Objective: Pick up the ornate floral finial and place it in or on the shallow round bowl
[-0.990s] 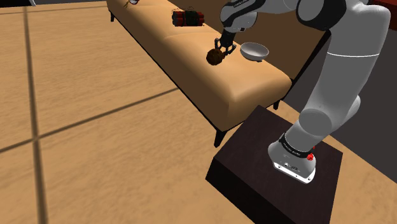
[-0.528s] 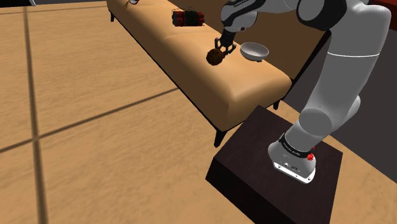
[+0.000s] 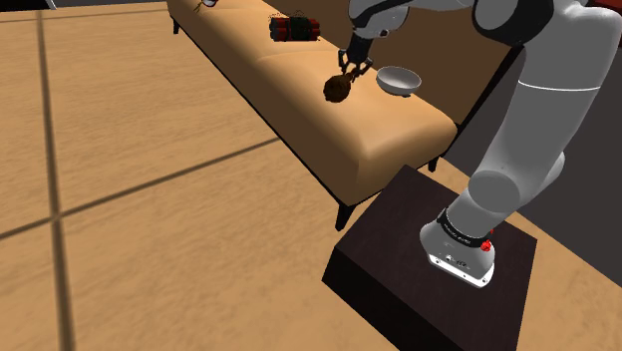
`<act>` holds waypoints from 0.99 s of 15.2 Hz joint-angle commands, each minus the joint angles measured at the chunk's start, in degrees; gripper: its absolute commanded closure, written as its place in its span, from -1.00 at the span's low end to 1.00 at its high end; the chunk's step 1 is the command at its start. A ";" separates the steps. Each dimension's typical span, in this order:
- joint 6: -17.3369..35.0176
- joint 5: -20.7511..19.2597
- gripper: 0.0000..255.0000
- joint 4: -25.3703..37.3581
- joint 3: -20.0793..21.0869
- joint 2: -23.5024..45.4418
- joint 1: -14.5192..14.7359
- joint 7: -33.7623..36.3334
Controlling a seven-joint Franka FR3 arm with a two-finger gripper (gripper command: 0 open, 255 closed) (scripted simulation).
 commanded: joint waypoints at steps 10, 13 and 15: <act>-7.50 -1.03 1.00 4.92 -0.33 -2.70 0.09 1.18; -9.62 -1.23 1.00 6.59 -0.39 -3.16 0.08 1.45; -11.06 -1.34 1.00 7.79 -0.43 -3.42 0.06 1.62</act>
